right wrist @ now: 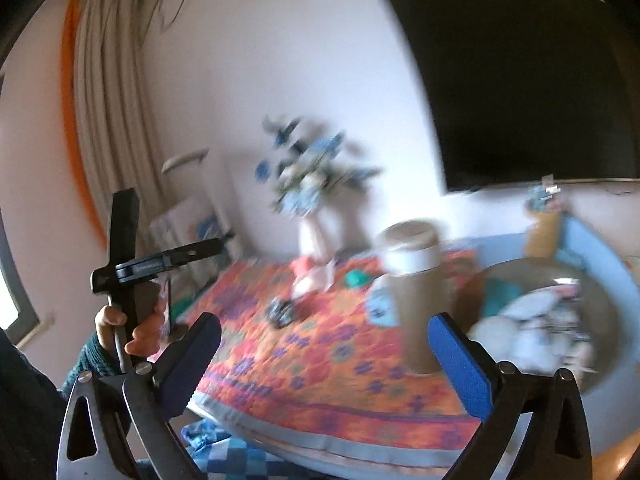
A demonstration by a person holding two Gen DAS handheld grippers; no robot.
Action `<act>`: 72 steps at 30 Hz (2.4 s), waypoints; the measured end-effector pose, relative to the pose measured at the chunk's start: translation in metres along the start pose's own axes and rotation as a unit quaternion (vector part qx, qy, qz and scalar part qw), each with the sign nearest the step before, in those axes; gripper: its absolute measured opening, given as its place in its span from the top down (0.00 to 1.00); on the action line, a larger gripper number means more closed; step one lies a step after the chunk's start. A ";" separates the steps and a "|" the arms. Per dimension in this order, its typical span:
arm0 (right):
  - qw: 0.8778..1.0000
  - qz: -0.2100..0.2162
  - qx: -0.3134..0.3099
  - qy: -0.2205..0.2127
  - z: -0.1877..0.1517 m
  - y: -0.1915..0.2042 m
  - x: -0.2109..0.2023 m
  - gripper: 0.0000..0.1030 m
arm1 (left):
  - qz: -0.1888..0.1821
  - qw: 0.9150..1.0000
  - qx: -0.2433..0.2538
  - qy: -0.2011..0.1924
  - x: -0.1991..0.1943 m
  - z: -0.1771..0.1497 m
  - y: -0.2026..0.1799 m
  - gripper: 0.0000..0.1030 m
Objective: Organize soft objects
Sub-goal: 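Move both tools back over the bed toward the checked scrunchie, then grasp the scrunchie and brown plush with the left tool while the right tool grasps the green pouch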
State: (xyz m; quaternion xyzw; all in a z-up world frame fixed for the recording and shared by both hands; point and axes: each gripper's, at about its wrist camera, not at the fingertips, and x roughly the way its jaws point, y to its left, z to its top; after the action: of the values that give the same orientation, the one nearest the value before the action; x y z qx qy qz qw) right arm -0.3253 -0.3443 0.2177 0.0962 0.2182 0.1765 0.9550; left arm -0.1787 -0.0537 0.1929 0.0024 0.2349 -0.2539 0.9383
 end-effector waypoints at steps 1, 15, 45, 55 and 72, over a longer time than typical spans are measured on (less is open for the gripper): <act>1.000 0.012 0.000 0.018 -0.003 0.006 0.021 0.00 | 0.026 1.000 -0.006 0.011 0.005 -0.007 0.011 0.01; 0.957 -0.141 -0.006 0.255 -0.077 0.017 0.265 0.00 | 0.152 0.973 -0.006 0.176 0.085 -0.102 0.131 0.01; 0.909 -0.258 -0.089 0.315 0.042 -0.029 0.448 0.06 | 0.045 0.984 0.005 0.174 0.159 -0.072 0.106 0.08; 0.917 -0.222 -0.044 0.328 0.034 -0.073 0.497 0.17 | 0.064 0.982 0.035 0.174 0.166 -0.081 0.102 0.27; 0.934 -0.199 0.021 0.295 0.001 -0.024 0.425 0.51 | 0.043 0.987 -0.002 0.152 0.157 -0.082 0.114 0.57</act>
State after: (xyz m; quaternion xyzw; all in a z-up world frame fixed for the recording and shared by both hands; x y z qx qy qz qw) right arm 0.0405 -0.2052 0.0491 0.0140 0.5082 -0.0016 0.8611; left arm -0.0413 -0.0190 0.0377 0.0496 0.3747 -0.2096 0.9018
